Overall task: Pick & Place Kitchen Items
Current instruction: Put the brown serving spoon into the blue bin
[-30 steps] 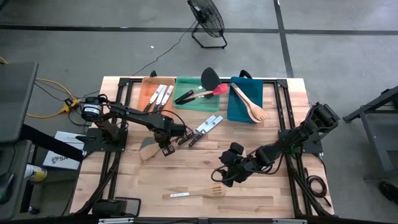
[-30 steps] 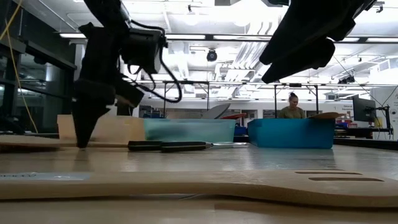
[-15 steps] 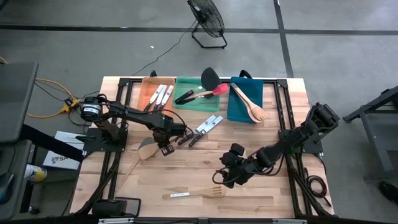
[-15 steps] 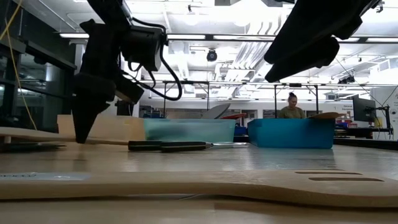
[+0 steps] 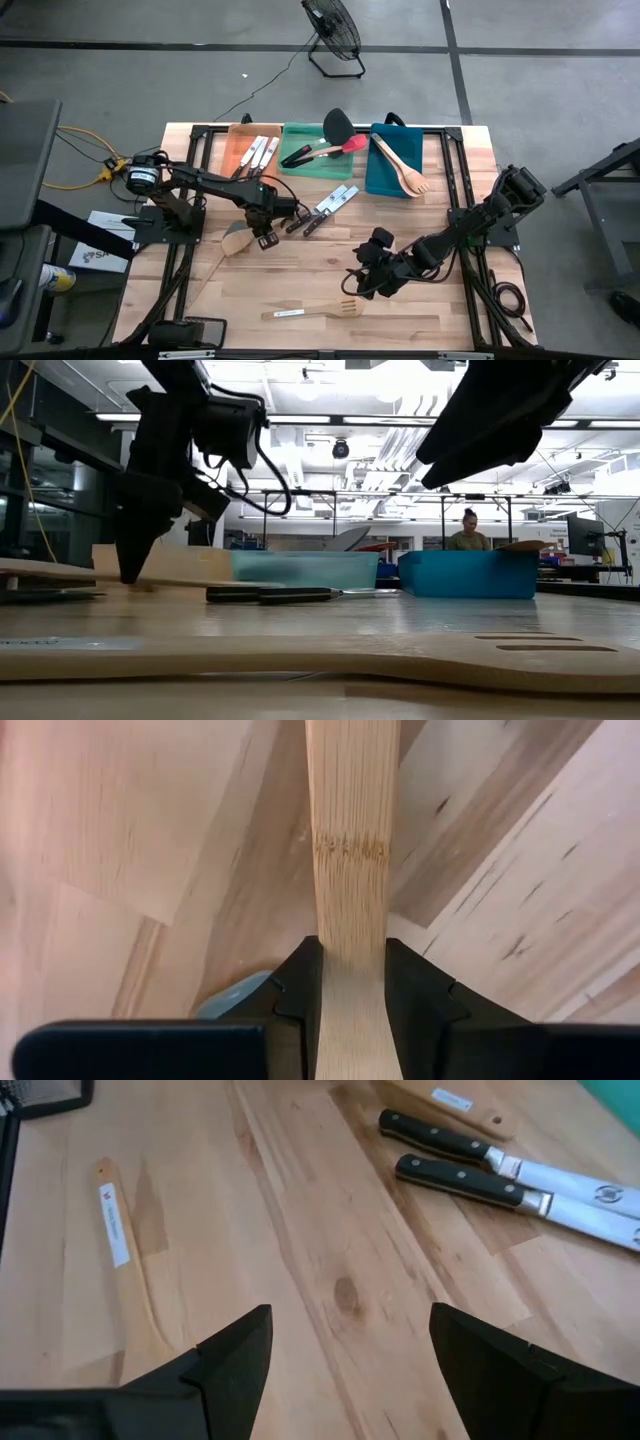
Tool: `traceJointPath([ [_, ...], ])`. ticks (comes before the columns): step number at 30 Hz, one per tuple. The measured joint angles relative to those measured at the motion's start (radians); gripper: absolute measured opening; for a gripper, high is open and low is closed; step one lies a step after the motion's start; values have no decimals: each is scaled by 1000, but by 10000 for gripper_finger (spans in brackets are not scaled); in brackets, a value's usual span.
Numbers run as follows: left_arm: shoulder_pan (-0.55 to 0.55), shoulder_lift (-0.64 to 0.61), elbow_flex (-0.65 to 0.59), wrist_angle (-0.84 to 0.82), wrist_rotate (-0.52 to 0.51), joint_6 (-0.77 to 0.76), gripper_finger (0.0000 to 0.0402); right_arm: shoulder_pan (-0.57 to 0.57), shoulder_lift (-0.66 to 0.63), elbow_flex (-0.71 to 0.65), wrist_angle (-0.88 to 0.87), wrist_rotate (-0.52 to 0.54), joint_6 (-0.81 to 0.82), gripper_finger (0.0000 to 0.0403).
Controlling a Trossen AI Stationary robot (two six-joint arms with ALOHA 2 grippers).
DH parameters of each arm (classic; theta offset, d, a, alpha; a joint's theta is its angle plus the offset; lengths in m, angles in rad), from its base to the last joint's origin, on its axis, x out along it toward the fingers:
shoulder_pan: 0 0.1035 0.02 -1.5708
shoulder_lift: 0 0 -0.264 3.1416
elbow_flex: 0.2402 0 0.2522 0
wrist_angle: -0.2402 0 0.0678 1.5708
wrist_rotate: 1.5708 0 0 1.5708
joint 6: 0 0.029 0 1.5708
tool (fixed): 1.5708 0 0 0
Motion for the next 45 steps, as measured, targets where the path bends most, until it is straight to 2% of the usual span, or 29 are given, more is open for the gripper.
traceJointPath([
  [10,-1,-149,0,1,-25,-17,78,7,43,-1,31,149,8,262],
  [22,-62,-200,24,102,1,13,78,-28,145,-1,247,151,-9,262],
  [36,-162,-200,237,168,-4,143,78,-111,208,0,591,160,-274,262],
  [41,-198,-200,294,179,-14,217,78,-114,207,0,767,154,-466,262],
  [45,-199,-200,297,175,-28,227,78,-113,201,0,790,203,-570,262],
])
